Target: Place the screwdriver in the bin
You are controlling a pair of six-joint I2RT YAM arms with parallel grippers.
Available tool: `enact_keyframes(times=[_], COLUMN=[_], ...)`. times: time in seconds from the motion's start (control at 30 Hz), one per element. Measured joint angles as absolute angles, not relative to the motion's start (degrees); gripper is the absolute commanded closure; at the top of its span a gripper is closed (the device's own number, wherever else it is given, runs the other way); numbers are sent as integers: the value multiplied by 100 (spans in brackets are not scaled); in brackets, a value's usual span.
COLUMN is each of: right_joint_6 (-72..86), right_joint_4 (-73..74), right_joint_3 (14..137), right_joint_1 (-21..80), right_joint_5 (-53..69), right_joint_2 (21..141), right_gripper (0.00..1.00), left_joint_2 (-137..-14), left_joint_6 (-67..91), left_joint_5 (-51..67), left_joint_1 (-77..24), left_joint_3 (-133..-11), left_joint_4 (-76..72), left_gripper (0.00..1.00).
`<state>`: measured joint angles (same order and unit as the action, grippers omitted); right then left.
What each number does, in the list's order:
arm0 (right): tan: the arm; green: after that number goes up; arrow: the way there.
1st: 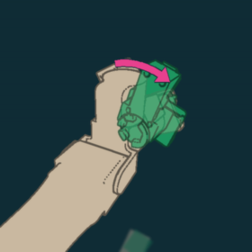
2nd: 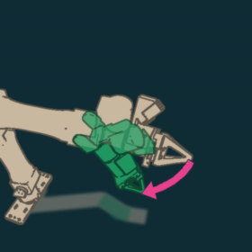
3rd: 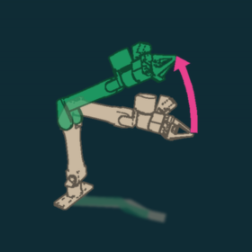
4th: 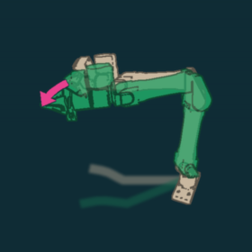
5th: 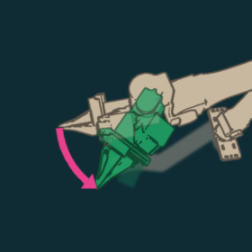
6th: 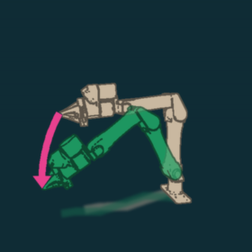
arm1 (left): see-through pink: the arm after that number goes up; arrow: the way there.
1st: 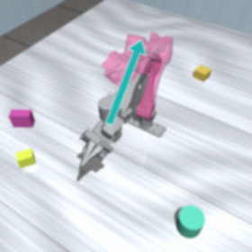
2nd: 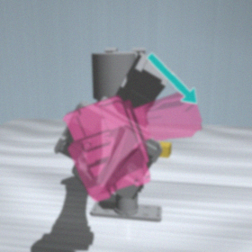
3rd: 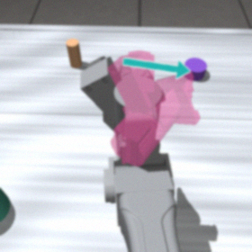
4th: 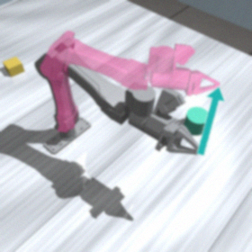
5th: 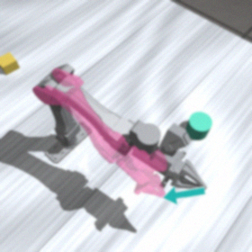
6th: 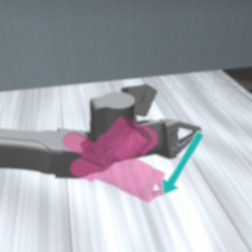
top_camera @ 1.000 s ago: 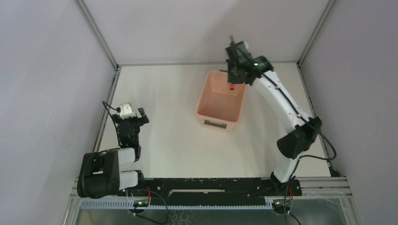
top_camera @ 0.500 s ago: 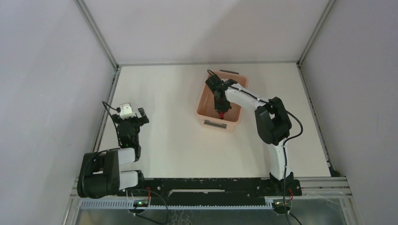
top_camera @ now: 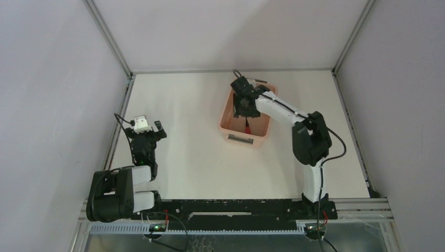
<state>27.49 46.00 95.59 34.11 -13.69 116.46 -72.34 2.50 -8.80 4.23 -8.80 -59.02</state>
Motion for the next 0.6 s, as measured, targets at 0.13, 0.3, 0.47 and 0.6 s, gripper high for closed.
enact_keyframes(times=[0.13, 0.3, 0.47, 0.6], right_joint_6=[2600, 2187, 1638, 1186], right_joint_4=[4617, 4241, 3603, 3183], right_joint_3=[9697, 9172, 7745, 6643], right_joint_1=[3371, 2871, 1201, -204], right_joint_5=[-1640, -1796, -1376, -919], right_joint_2=[10801, 9194, 7854, 7234], right_gripper=[11, 0, 0, 0], left_joint_2=[-7234, -7234, -7234, -7234], left_joint_6=[250, 250, 250, 250], left_joint_5=[-880, -880, -880, -880], left_joint_1=[423, 423, 423, 423], left_joint_3=[-880, -880, -880, -880], left_joint_4=[-5902, -5902, -5902, -5902], left_gripper=[0, 0, 0, 0])
